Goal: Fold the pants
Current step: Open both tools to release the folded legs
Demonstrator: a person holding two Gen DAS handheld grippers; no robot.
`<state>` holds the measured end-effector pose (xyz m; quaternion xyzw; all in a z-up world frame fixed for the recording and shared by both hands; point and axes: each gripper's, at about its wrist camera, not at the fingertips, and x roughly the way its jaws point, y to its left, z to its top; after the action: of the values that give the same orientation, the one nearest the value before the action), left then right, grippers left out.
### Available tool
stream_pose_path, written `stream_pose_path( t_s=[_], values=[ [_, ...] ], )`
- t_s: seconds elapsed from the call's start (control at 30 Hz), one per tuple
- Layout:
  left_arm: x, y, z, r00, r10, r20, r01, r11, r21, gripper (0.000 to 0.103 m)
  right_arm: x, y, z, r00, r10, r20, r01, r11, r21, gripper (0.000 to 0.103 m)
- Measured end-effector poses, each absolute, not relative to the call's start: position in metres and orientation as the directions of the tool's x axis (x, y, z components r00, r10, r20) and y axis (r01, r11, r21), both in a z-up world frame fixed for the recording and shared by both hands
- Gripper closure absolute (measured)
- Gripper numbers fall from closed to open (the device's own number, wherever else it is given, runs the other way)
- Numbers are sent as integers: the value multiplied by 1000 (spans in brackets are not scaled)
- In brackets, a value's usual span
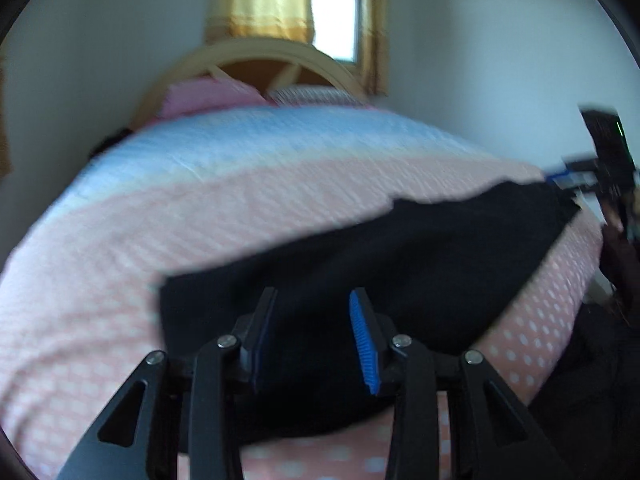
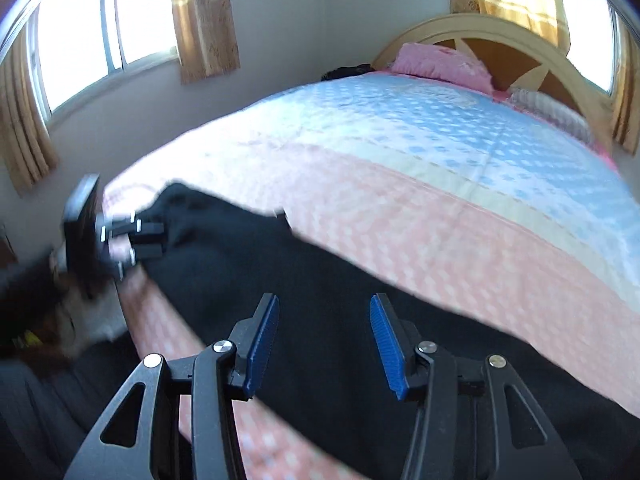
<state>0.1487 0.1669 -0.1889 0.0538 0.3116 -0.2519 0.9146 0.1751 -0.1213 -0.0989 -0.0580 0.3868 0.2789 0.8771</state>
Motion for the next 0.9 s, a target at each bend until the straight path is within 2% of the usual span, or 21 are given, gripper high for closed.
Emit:
stream_pose_path(
  t_s=[0.03,0.1,0.2,0.37,0.4,0.43,0.5,0.6,0.63,0.7,0.8,0.9],
  values=[
    [145,153,-200,644,-439,-626,525,849,-56,63,186,-115,-101,533,461,-710,-535,833,139,54],
    [127,134,-208,696,-398,-598,528,848,50,63,213,-95,-109,503,489,-713,-527,827,196,54],
    [130,143,-205,668,-446,-595,522,851,-53,63,252,-65,-128,444,527,-725,-499,817,289,54],
    [123,142,-203,669,-451,-591,552,834,-11,63,297,-32,-170,348,557,-754,-424,811,403,55],
    [120,142,-204,671,-449,-590,554,833,-4,62,301,-28,-176,321,574,-753,-416,800,432,73],
    [119,141,-204,676,-444,-589,555,832,9,62,304,-24,-183,306,581,-754,-414,795,444,98],
    [119,142,-205,675,-447,-587,557,830,9,62,307,-22,-192,340,522,-783,-382,837,392,98],
    [121,143,-204,675,-454,-582,554,832,-5,60,308,-26,-196,344,541,-768,-375,829,415,97],
    [121,143,-205,678,-453,-580,554,833,-3,60,305,-28,-193,346,543,-765,-385,826,412,87],
    [121,142,-205,682,-447,-579,547,837,-2,60,291,-40,-184,373,530,-761,-391,834,389,74],
    [118,137,-197,692,-425,-583,535,845,19,60,268,-74,-167,424,523,-739,-385,843,376,73],
    [113,125,-185,704,-438,-559,546,837,32,50,238,-126,-150,467,523,-713,-353,849,392,73]
  ],
)
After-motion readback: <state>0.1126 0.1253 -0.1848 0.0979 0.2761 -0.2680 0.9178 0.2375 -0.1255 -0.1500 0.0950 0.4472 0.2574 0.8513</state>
